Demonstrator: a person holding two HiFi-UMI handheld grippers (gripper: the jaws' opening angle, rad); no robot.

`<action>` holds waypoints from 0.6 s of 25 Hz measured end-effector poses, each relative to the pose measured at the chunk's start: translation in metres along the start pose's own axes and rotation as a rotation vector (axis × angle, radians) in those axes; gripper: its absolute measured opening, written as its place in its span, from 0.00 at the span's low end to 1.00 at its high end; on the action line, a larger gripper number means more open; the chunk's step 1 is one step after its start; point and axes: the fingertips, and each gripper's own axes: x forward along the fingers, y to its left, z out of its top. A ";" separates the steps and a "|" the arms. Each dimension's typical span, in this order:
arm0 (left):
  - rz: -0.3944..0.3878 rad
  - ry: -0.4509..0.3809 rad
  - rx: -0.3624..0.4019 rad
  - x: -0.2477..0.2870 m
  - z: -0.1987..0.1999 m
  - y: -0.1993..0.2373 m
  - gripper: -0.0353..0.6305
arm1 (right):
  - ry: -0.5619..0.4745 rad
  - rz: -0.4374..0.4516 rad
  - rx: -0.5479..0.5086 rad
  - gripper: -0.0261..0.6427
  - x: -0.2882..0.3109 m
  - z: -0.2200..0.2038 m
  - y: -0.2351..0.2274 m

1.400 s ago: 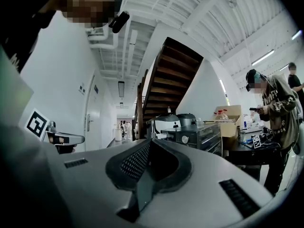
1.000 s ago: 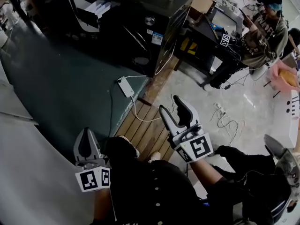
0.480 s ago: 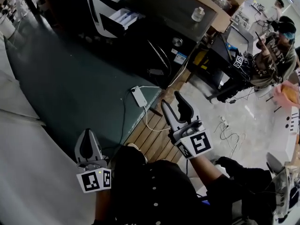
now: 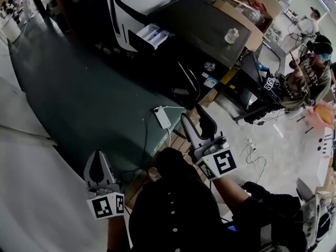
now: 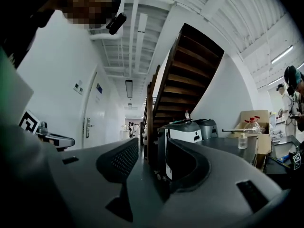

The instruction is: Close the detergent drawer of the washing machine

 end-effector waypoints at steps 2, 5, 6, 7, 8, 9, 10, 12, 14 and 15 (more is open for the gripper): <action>0.003 0.006 -0.009 0.008 -0.002 0.005 0.07 | 0.011 0.001 0.005 0.32 0.012 -0.005 0.000; 0.006 0.014 -0.013 0.025 -0.002 0.014 0.07 | 0.025 0.011 0.008 0.32 0.035 -0.012 0.000; 0.008 0.016 -0.011 0.031 -0.002 0.018 0.07 | 0.026 0.013 0.008 0.32 0.044 -0.014 -0.001; 0.011 0.017 -0.008 0.039 -0.001 0.024 0.07 | 0.027 0.014 0.010 0.32 0.054 -0.016 -0.002; 0.014 0.019 -0.006 0.046 -0.001 0.030 0.07 | 0.028 0.014 0.013 0.32 0.064 -0.018 -0.003; 0.018 0.022 -0.005 0.054 -0.001 0.035 0.07 | 0.027 0.014 0.017 0.32 0.074 -0.020 -0.004; 0.021 0.023 -0.003 0.063 -0.001 0.040 0.07 | 0.026 0.014 0.018 0.31 0.084 -0.021 -0.006; 0.025 0.019 0.004 0.082 0.002 0.050 0.07 | 0.023 0.016 0.019 0.31 0.106 -0.021 -0.011; 0.031 0.013 0.010 0.101 0.007 0.059 0.07 | 0.023 0.019 0.024 0.31 0.128 -0.022 -0.017; 0.034 0.013 0.013 0.111 0.010 0.064 0.07 | 0.022 0.020 0.028 0.31 0.139 -0.020 -0.020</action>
